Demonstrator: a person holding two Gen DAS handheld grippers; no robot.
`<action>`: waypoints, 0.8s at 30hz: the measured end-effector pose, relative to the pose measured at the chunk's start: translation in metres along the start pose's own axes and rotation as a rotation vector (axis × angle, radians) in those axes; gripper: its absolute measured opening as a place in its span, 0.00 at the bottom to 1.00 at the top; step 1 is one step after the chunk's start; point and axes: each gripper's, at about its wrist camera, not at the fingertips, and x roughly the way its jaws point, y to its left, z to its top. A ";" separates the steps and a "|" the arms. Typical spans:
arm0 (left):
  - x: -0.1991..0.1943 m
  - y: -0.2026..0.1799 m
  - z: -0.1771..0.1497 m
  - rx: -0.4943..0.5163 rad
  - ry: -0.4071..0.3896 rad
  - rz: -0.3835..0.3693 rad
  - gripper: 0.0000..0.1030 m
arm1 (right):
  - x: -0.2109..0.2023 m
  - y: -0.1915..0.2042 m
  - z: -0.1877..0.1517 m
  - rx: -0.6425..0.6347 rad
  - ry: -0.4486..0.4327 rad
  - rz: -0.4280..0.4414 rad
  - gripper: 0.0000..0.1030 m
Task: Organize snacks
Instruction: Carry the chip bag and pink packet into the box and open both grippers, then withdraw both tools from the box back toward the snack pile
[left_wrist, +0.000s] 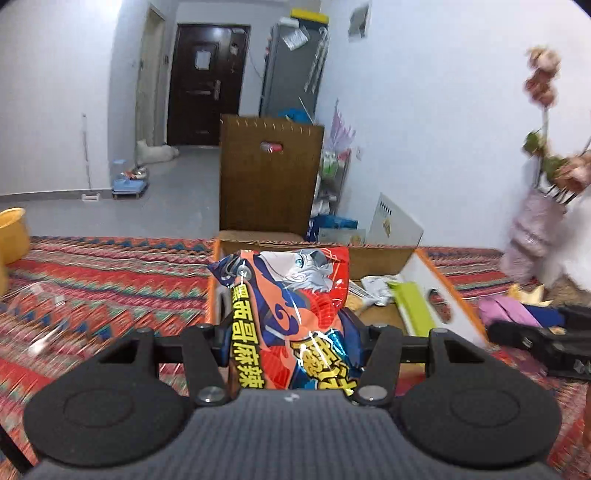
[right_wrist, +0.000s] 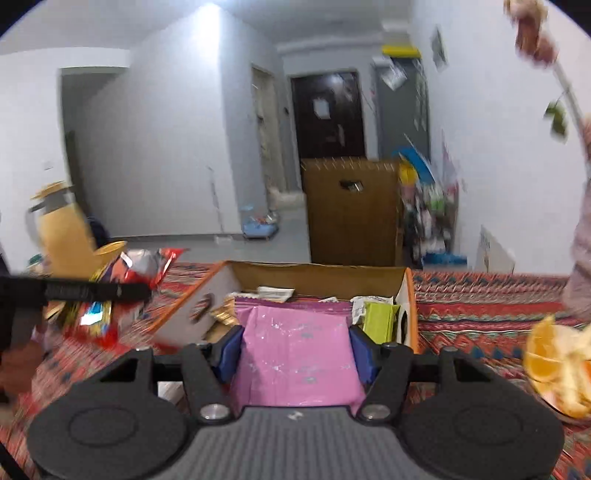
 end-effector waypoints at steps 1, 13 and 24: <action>0.021 0.002 0.003 -0.014 0.020 0.015 0.54 | 0.024 -0.004 0.008 0.013 0.021 -0.015 0.58; 0.114 0.004 -0.011 0.068 0.113 0.067 0.74 | 0.196 -0.008 0.016 -0.033 0.210 -0.208 0.75; 0.019 0.009 0.004 0.011 0.072 0.061 0.81 | 0.121 -0.011 0.019 -0.020 0.138 -0.189 0.79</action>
